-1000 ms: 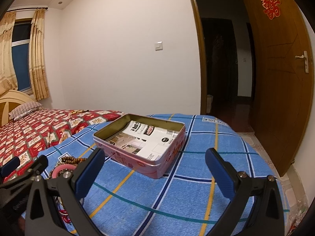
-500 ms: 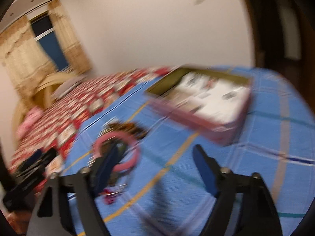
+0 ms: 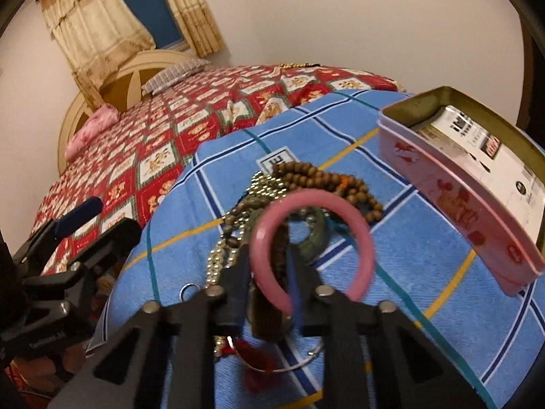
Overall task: Organize jewelry
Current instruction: 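Grasp the pink bangle with the right tool while the left tool grasps the brown strap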
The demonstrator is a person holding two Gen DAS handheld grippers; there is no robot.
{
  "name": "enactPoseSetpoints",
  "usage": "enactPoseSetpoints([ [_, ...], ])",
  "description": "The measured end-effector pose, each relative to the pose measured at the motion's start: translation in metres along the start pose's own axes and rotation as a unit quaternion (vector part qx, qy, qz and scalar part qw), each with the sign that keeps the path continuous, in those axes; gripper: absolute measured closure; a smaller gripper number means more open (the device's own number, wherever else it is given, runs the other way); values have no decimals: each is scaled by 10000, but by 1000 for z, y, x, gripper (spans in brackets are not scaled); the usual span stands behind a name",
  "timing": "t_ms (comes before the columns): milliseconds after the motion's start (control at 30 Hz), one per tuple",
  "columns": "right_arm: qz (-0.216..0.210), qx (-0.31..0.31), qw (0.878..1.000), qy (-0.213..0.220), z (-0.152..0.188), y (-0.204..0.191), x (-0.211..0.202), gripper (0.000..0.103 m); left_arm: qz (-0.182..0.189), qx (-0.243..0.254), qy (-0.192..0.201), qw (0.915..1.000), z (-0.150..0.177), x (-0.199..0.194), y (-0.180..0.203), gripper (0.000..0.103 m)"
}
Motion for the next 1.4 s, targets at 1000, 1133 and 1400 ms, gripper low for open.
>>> enactPoseSetpoints([
  [1000, -348, 1170, 9903, 666, -9, 58, -39, 88, 1055, 118, -229, 9941, -10, 20, 51, 13],
  [1133, -278, 1264, 9879, 854, -15, 66, -46, 88, 1569, 388, -463, 9858, -7, 33, 85, 13],
  [1400, 430, 1117, 9893, 838, -18, 79, -40, 88, 1790, 353, -1623, 9697, 9, 86, 113, 55],
])
Point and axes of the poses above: each gripper's, at about its wrist camera, not at the fingertips, and x roughly the way its jaws point, y to its right, z to its underside, the point moved 5 cm from there along x, roughly the way its jaws point, and after that the axes turned 13 degrees about z, right-handed, at the moved point
